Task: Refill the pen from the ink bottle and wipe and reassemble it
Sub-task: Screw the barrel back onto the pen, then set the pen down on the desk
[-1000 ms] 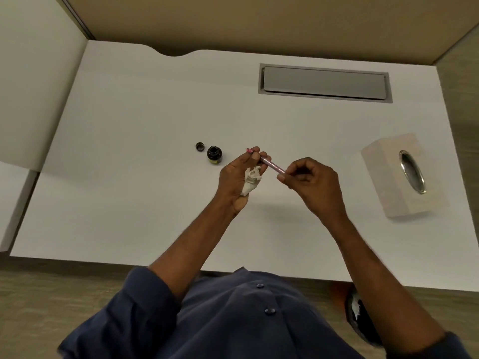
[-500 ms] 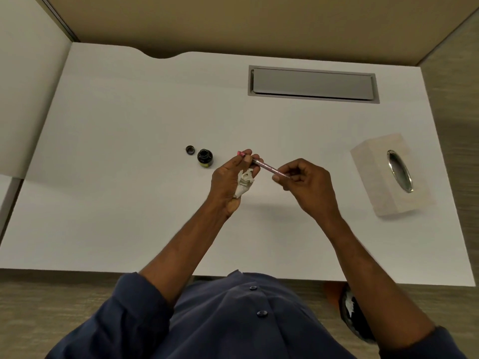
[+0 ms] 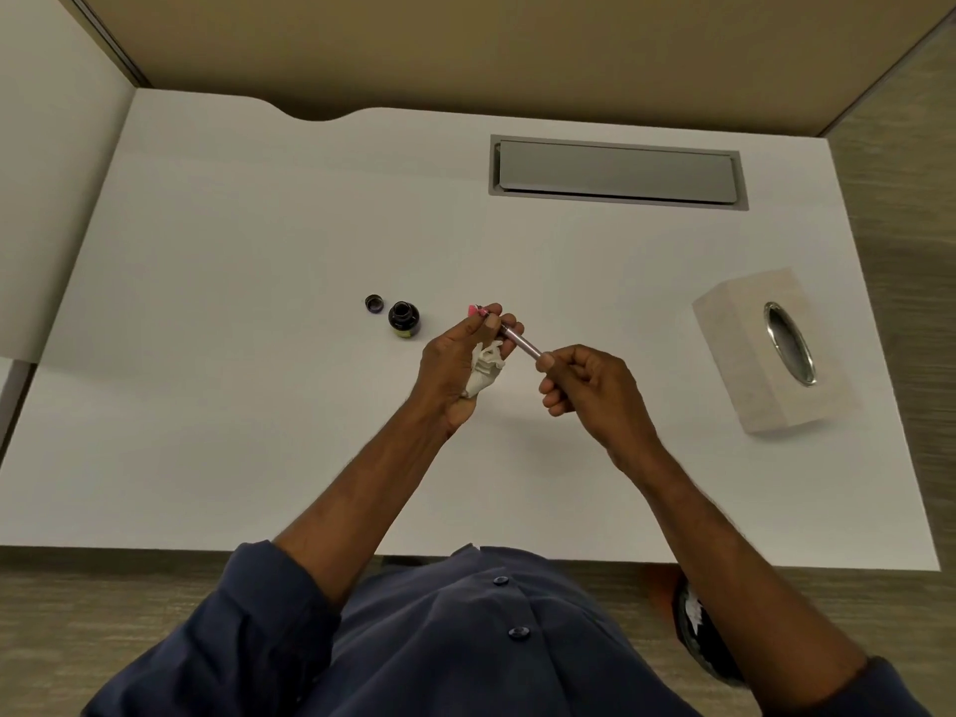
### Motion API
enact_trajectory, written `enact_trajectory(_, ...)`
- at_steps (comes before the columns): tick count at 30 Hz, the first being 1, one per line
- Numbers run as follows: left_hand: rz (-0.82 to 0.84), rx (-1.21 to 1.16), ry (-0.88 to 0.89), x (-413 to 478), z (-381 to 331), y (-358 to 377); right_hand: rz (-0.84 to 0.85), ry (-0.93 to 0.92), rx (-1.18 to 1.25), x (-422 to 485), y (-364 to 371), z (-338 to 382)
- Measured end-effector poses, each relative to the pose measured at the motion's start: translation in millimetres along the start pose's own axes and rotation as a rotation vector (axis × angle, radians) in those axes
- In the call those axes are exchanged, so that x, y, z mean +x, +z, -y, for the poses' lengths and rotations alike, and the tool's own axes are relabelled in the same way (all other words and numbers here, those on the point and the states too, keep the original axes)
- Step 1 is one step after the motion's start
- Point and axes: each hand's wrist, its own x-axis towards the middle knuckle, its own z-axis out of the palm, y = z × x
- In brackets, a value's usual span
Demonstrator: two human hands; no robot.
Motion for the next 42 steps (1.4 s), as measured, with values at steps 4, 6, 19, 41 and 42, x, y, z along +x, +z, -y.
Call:
enact_trajectory(4,-0.024,0.136,-0.087,6,3,-13,0.095,-0.027,-0.218,-2,3,-12)
enact_trajectory(6,-0.034,0.181,-0.121,6,4,-18,0.063,0.002,-0.282,2,3,-20)
enact_trajectory(19,-0.218,0.037,-0.155,2,-13,-51,-0.236,0.128,-0.42,88,18,-80)
enact_trajectory(41,-0.246,0.137,-0.094,19,-14,-65,-0.269,0.228,-0.528,120,48,-98)
enact_trajectory(42,-0.247,0.131,-0.097,19,-14,-64,-0.266,0.229,-0.531,120,48,-98)
